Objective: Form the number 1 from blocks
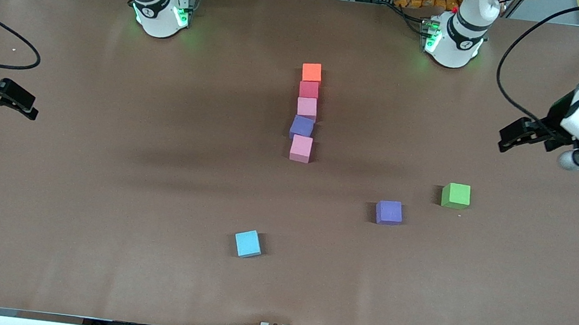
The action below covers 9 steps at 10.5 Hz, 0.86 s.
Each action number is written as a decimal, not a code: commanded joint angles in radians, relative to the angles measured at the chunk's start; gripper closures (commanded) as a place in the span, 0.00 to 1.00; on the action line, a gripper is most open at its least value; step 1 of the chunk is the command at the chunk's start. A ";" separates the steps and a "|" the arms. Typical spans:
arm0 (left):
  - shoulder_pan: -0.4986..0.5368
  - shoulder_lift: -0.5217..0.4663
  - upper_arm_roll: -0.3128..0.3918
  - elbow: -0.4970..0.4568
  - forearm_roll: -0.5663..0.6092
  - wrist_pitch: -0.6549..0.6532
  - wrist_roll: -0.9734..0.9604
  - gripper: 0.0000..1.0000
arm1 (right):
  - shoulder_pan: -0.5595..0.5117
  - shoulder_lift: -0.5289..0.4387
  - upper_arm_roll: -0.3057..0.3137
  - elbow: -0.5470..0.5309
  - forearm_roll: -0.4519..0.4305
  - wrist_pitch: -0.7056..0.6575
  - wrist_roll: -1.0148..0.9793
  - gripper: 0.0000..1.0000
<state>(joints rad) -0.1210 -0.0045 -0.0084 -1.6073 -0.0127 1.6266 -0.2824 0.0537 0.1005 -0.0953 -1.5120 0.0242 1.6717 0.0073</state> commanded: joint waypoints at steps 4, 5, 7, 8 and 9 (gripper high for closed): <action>-0.009 -0.084 0.013 0.004 0.022 -0.033 0.025 0.00 | -0.025 0.013 0.012 0.029 -0.003 -0.018 -0.018 0.00; -0.008 -0.085 0.013 0.009 0.022 -0.045 0.055 0.00 | -0.023 0.013 0.012 0.029 -0.003 -0.018 -0.018 0.00; -0.006 -0.085 0.018 0.010 0.013 -0.070 0.110 0.00 | -0.021 0.013 0.012 0.029 -0.001 -0.018 -0.016 0.00; -0.008 -0.086 0.013 0.010 0.014 -0.077 0.121 0.00 | -0.021 0.013 0.012 0.029 -0.001 -0.018 -0.016 0.00; -0.011 -0.086 0.007 0.010 0.017 -0.092 0.133 0.00 | -0.021 0.013 0.012 0.030 -0.001 -0.018 -0.016 0.00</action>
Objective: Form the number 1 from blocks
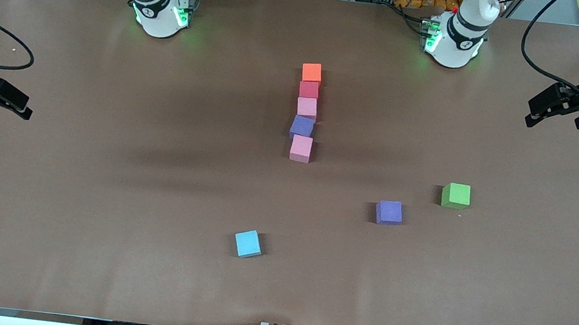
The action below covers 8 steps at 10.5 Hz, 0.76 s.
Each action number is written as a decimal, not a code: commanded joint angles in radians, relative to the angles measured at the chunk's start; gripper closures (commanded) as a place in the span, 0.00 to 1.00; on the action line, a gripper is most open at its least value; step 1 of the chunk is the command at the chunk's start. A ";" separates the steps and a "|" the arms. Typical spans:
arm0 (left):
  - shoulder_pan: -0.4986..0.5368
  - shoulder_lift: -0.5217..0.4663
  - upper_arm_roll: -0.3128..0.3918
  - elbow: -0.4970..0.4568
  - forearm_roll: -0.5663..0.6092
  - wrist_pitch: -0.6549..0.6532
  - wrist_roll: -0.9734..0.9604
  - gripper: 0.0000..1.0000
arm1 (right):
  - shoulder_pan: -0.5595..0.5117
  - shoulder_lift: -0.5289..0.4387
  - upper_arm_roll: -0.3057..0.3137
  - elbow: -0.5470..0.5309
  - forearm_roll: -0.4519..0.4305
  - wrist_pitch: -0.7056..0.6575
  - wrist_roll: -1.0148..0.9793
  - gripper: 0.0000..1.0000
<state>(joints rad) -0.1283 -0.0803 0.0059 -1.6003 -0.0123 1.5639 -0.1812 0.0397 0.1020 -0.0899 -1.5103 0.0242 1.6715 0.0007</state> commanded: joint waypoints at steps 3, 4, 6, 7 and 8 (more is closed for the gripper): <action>-0.007 -0.009 -0.003 0.011 0.020 -0.042 0.059 0.00 | -0.006 0.012 0.007 0.028 -0.001 -0.018 -0.010 0.00; -0.007 -0.009 -0.001 0.013 0.018 -0.042 0.059 0.00 | -0.006 0.012 0.007 0.028 -0.001 -0.018 -0.010 0.00; -0.007 -0.009 0.000 0.023 0.017 -0.042 0.055 0.00 | -0.006 0.012 0.007 0.028 -0.001 -0.018 -0.010 0.00; -0.007 -0.009 0.000 0.025 0.018 -0.042 0.052 0.00 | -0.006 0.012 0.007 0.028 -0.001 -0.018 -0.010 0.00; -0.008 -0.009 0.002 0.025 0.018 -0.042 0.051 0.00 | -0.006 0.012 0.007 0.028 -0.001 -0.018 -0.010 0.00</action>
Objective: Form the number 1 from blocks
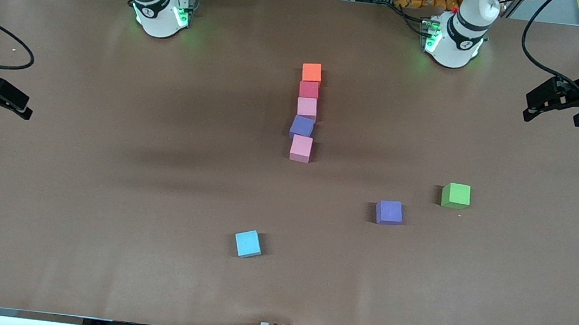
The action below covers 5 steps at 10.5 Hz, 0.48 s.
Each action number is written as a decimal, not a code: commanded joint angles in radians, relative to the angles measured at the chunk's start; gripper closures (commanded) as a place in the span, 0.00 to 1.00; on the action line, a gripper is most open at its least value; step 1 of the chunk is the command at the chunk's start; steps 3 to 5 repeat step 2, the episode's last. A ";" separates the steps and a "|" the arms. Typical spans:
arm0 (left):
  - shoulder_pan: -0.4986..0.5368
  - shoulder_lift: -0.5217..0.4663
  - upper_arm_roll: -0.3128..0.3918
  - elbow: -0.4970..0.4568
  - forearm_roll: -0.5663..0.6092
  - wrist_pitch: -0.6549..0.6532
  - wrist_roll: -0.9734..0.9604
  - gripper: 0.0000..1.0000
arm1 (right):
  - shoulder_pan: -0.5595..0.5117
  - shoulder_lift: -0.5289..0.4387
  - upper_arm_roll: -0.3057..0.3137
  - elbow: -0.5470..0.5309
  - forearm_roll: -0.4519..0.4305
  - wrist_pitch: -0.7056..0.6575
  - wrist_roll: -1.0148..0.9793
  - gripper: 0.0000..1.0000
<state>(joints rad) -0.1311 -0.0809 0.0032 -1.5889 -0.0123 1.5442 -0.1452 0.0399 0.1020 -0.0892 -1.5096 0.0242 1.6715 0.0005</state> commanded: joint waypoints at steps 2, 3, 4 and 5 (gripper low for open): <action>-0.004 -0.008 0.005 0.014 0.018 -0.022 0.012 0.00 | -0.005 0.012 0.006 0.028 0.000 -0.018 -0.010 0.00; -0.004 -0.008 0.005 0.014 0.018 -0.022 0.012 0.00 | -0.005 0.012 0.006 0.028 0.000 -0.018 -0.010 0.00; -0.004 -0.008 0.005 0.014 0.018 -0.022 0.012 0.00 | -0.005 0.012 0.006 0.028 0.000 -0.018 -0.010 0.00; -0.004 -0.008 0.005 0.014 0.018 -0.022 0.012 0.00 | -0.005 0.012 0.006 0.028 0.000 -0.018 -0.010 0.00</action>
